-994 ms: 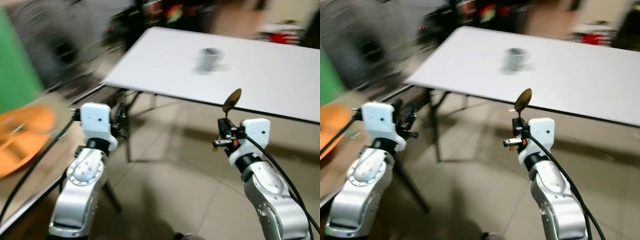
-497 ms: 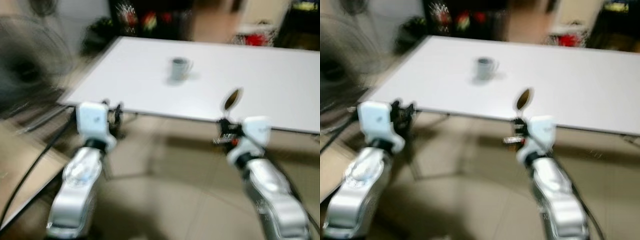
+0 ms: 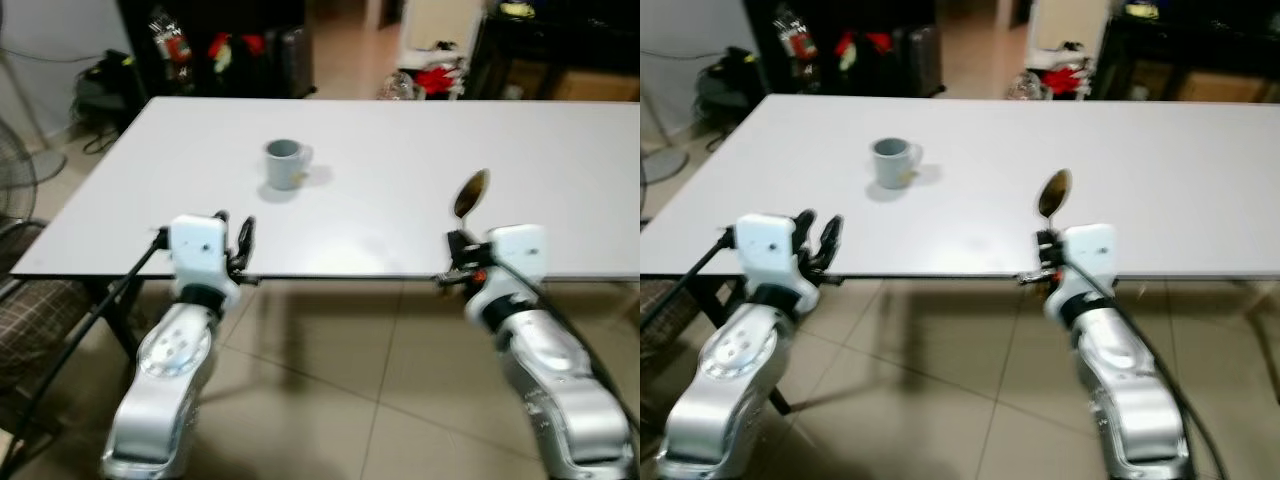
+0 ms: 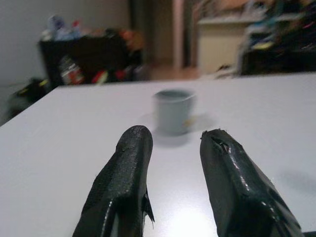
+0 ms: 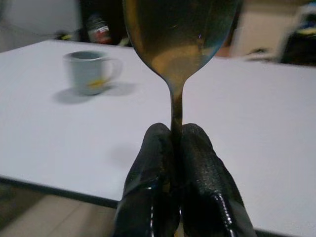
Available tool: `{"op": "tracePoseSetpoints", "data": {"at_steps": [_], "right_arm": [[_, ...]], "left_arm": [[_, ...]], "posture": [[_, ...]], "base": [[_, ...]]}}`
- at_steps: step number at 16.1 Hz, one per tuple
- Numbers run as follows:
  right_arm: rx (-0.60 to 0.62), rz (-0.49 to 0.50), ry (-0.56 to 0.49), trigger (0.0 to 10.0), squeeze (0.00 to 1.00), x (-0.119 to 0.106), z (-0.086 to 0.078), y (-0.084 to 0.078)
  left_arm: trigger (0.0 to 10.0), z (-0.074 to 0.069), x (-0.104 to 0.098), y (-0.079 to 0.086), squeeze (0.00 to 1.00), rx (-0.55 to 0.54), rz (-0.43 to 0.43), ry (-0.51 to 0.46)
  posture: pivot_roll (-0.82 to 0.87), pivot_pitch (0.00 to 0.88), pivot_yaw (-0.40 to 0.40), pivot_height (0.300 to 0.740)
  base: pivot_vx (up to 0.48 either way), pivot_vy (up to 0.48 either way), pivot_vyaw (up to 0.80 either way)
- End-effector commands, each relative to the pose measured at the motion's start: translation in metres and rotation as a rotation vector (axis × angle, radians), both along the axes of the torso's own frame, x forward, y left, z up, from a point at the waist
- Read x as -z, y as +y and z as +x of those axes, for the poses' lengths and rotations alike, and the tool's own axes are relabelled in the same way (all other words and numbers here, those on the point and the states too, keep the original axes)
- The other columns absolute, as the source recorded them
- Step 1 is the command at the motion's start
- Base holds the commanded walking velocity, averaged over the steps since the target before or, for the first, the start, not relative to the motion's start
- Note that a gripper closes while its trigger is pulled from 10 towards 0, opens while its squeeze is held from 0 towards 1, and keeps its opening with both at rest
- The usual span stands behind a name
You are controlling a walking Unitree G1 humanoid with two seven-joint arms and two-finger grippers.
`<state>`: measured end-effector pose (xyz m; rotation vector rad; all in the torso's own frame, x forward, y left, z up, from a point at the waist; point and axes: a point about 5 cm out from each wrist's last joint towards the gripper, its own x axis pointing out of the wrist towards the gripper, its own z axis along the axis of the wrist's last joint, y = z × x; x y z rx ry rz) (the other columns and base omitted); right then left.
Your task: Setting the table
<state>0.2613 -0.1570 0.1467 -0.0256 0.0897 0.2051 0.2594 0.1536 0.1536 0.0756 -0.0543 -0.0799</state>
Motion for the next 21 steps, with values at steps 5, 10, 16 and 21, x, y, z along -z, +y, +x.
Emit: {"op": "tracePoseSetpoints", "data": {"at_steps": [5,10,16,21], "right_arm": [[-0.005,-0.013,0.02,10.0,0.0,-0.002,0.004,-0.001],[0.014,-0.025,0.07,10.0,0.0,0.0,0.005,-0.002],[0.017,-0.028,0.085,10.0,0.0,-0.002,0.008,-0.001],[0.047,-0.062,0.11,10.0,0.0,-0.008,0.014,-0.005]], "left_arm": [[10.0,0.0,-0.001,0.004,0.0,-0.022,0.014,0.002],[10.0,0.001,-0.002,0.003,0.0,-0.016,0.014,0.003],[10.0,0.001,-0.002,0.003,0.0,-0.013,0.013,0.004],[10.0,0.001,0.0,-0.003,0.0,0.024,0.046,0.019]], "posture": [[-0.05,0.022,0.008,0.74],[-0.06,0.023,0.014,0.74],[-0.05,0.023,0.012,0.74],[-0.06,0.025,0.013,0.74]], "base": [[0.346,0.0,0.0],[0.336,0.0,0.0],[0.321,0.0,0.0],[0.181,0.0,0.0]]}}
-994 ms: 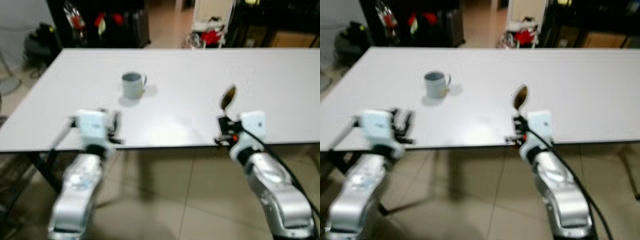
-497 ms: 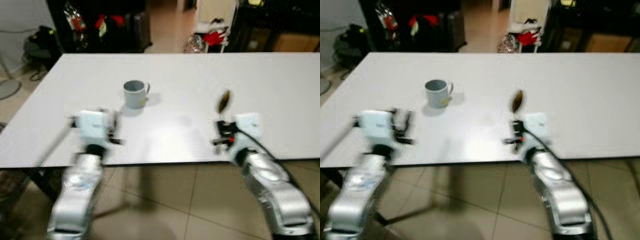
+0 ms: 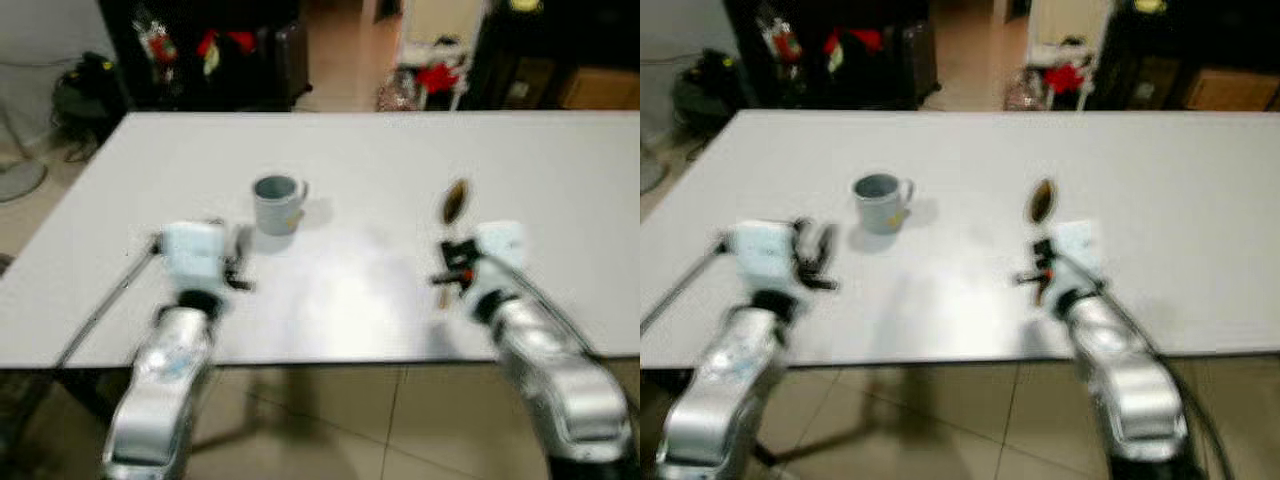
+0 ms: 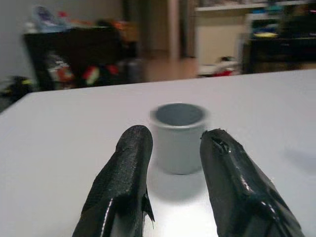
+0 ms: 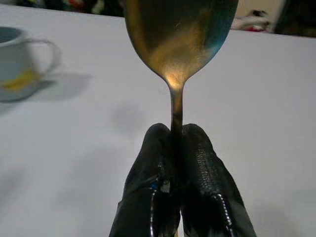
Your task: Setting the table
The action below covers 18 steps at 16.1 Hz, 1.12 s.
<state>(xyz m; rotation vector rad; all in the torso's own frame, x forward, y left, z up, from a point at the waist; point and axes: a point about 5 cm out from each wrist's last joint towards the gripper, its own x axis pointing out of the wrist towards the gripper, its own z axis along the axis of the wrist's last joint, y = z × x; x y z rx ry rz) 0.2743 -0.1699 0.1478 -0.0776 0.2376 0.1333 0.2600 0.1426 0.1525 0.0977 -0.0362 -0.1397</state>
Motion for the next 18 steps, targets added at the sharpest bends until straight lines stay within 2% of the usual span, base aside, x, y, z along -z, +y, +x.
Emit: {"op": "tracePoseSetpoints", "data": {"at_steps": [1,6,8,10,13,18], "right_arm": [[-0.013,-0.003,-0.02,10.0,0.0,-0.011,0.004,0.006],[0.028,0.018,0.029,10.0,0.0,-0.036,0.013,0.006],[0.078,0.058,0.153,10.0,0.0,-0.041,0.015,0.003],[0.09,0.065,0.283,10.0,0.0,-0.038,0.017,0.001],[0.088,0.083,0.354,10.0,0.0,-0.034,0.02,0.001],[0.064,0.139,0.537,10.0,0.0,-0.007,0.027,0.008]], "left_arm": [[10.0,0.0,0.0,0.005,0.0,0.005,0.051,0.012],[10.0,0.001,-0.01,0.002,0.0,0.066,0.059,-0.03],[10.0,0.001,-0.013,-0.001,0.0,0.106,0.066,-0.03],[10.0,0.0,-0.015,-0.006,0.0,0.166,0.074,-0.029],[10.0,-0.003,-0.016,-0.011,0.0,0.221,0.077,-0.026],[10.0,-0.016,-0.014,-0.024,0.0,0.337,0.083,0.008]], "posture": [[-0.06,0.025,0.012,0.74],[-0.07,0.033,0.006,0.74],[-0.07,0.035,0.003,0.74],[-0.07,0.035,-0.005,0.74],[-0.07,0.032,-0.012,0.74],[-0.06,0.03,-0.025,0.74]], "base": [[0.0,0.0,0.0],[0.0,0.0,0.0],[0.0,0.0,0.0],[0.0,0.0,0.0],[0.0,0.0,0.0],[0.0,0.0,0.0]]}}
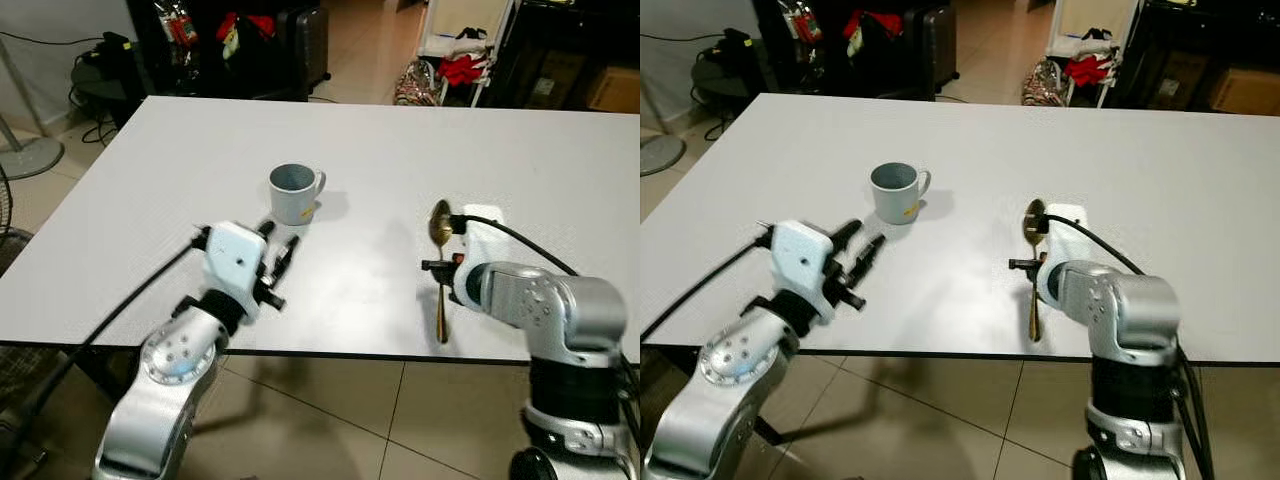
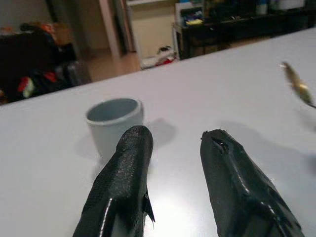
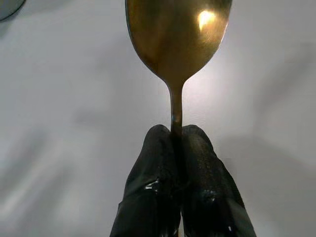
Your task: Setting the table
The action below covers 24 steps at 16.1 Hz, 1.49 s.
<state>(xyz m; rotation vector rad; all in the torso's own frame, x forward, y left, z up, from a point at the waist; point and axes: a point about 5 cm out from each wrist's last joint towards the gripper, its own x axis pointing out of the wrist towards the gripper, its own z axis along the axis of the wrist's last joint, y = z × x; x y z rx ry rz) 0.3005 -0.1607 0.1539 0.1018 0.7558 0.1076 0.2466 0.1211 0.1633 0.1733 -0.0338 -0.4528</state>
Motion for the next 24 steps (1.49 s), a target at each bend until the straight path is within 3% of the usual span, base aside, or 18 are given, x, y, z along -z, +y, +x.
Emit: {"op": "tracePoseSetpoints", "data": {"at_steps": [1,6,8,11,17,24], "right_arm": [[0.004,0.007,0.022,10.0,0.0,0.002,0.001,-0.001],[-0.025,-0.054,0.066,10.0,0.0,0.014,0.016,0.003],[-0.026,-0.077,0.091,10.0,0.0,0.022,0.028,0.003],[-0.038,-0.104,0.101,10.0,0.0,0.028,0.041,0.005],[-0.042,-0.106,0.138,10.0,0.0,0.037,0.046,0.004],[-0.058,-0.09,0.198,10.0,0.0,0.039,0.038,-0.004]], "left_arm": [[10.0,-0.004,-0.003,-0.004,0.0,0.036,0.001,-0.001],[10.0,-0.008,-0.001,-0.011,0.0,0.115,0.021,0.03],[10.0,-0.013,0.004,-0.016,0.0,0.204,0.058,0.073],[10.0,-0.017,0.005,-0.02,0.0,0.247,0.073,0.095],[10.0,-0.021,0.006,-0.024,0.0,0.259,0.068,0.112],[10.0,-0.022,0.006,-0.024,0.0,0.271,0.067,0.121]], "posture": [[-0.06,0.029,-0.026,0.74],[-0.06,0.028,-0.021,0.74],[-0.06,0.031,-0.016,0.74],[-0.06,0.035,-0.013,0.74],[-0.05,0.039,-0.014,0.74],[-0.06,0.041,-0.014,0.74]], "base": [[0.0,0.0,0.0],[0.0,0.0,0.0],[0.0,0.0,0.0],[0.0,0.0,0.0],[0.0,0.0,0.0],[0.0,0.0,0.0]]}}
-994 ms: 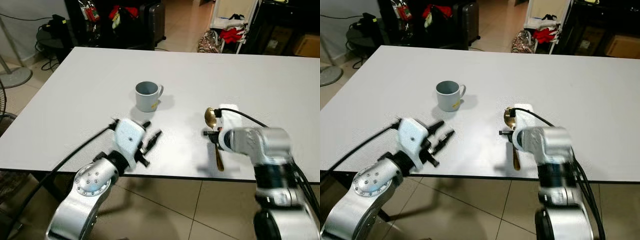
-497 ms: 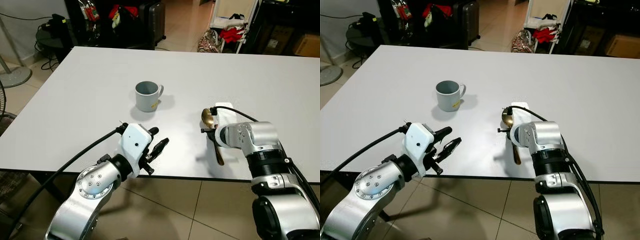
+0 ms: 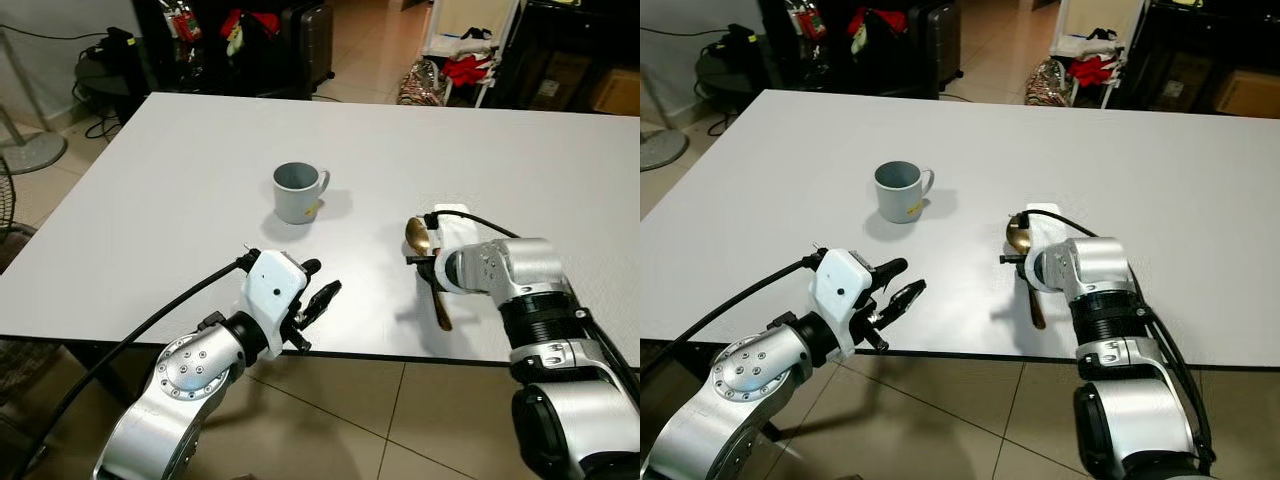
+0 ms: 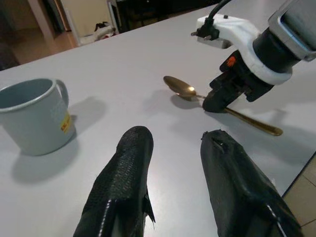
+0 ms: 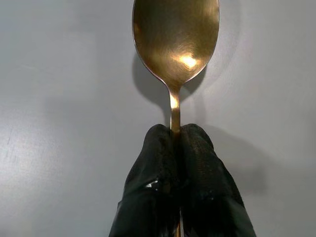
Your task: Setting the table
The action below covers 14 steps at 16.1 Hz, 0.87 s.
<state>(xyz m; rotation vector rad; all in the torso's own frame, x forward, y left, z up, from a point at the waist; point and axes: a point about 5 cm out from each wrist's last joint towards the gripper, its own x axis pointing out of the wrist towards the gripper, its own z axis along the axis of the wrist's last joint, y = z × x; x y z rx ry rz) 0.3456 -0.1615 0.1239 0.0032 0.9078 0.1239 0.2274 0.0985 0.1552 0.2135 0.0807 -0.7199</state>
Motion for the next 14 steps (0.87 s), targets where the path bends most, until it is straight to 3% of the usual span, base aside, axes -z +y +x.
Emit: {"op": "tracePoseSetpoints", "data": {"at_steps": [1,9,14], "right_arm": [[0.007,-0.005,0.06,10.0,0.0,0.009,-0.009,-0.008],[0.022,-0.015,0.09,10.0,0.0,0.003,-0.027,-0.032],[0.023,-0.036,0.065,10.0,0.0,-0.003,-0.029,-0.045]], "left_arm": [[10.0,-0.003,-0.002,-0.001,0.0,0.014,-0.006,0.002],[10.0,-0.004,-0.002,-0.001,0.0,0.022,-0.01,0.01],[10.0,-0.005,-0.004,-0.004,0.0,0.065,-0.032,0.025]], "posture": [[-0.06,0.042,-0.014,0.74],[-0.08,0.058,-0.005,0.74],[-0.09,0.061,0.007,0.74]], "base": [[0.0,0.0,0.0],[0.0,0.0,0.0],[0.0,0.0,0.0]]}}
